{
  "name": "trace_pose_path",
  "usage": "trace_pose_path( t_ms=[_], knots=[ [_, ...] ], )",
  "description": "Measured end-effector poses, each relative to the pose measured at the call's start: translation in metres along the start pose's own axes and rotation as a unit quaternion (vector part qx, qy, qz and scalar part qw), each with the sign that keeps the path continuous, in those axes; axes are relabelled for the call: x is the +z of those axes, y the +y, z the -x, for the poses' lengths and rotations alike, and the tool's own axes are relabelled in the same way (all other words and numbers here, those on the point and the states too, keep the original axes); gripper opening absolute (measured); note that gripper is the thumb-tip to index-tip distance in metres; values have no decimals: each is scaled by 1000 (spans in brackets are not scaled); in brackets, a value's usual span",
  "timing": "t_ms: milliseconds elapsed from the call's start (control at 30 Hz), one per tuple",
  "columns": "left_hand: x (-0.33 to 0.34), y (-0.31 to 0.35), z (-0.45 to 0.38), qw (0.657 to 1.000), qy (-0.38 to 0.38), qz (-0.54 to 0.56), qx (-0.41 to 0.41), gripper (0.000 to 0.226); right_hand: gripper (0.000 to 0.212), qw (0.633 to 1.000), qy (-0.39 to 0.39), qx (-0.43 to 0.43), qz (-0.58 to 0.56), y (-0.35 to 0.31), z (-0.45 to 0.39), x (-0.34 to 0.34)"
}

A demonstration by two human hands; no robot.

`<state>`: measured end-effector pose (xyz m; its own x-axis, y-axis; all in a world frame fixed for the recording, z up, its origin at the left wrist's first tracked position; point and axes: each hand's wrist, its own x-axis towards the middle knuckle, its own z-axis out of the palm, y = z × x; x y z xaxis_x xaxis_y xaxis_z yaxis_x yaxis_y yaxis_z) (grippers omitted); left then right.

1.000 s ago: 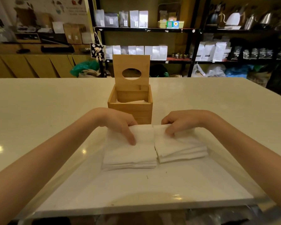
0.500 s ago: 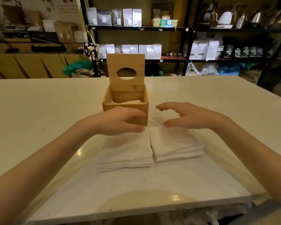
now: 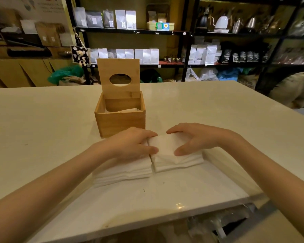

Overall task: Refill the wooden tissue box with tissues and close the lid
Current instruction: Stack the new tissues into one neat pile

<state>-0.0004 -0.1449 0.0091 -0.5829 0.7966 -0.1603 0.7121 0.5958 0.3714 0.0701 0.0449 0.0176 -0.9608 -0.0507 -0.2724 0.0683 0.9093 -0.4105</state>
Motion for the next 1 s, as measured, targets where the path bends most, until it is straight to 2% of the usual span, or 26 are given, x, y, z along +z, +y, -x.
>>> trace_pose_path(
  t_ms=[133, 200, 333, 467, 533, 600, 667, 767, 900, 1000],
  knots=[
    [-1, 4, -12, 1000, 0, -9, 11, 56, 61, 999, -42, 31, -16, -1, -5, -7],
    [-6, 7, -21, 999, -43, -7, 8, 57, 56, 997, -59, 46, -4, -3, -8, -11],
    [-15, 12, -37, 993, -116, -23, -4, 42, 34, 995, -77, 52, 19, -7, -15, -15],
    [-18, 15, -41, 991, -132, 0, -13, 39, 24, 999, -35, 16, 17, -8, -7, -24],
    [-21, 15, -37, 993, -113, 43, -7, 42, 15, 1000, -5, -4, -1, -10, 3, -34],
    [-27, 15, -29, 990, -78, 114, 0, 40, 14, 998, 43, -15, -35, -11, 14, -44],
    [-35, 14, -19, 971, -47, 233, 9, 34, 15, 991, 99, -31, -85, -14, 25, -52],
    [-48, 11, -1, 913, -2, 409, 10, 36, 20, 968, 135, -59, -201, -23, 34, -58],
    [-60, -1, 31, 856, 66, 512, -18, 50, 32, 906, 133, -81, -392, -43, 32, -50],
    [-59, -16, 56, 837, 97, 537, -39, 39, 38, 852, 91, -55, -513, -52, 19, -34]
  ],
)
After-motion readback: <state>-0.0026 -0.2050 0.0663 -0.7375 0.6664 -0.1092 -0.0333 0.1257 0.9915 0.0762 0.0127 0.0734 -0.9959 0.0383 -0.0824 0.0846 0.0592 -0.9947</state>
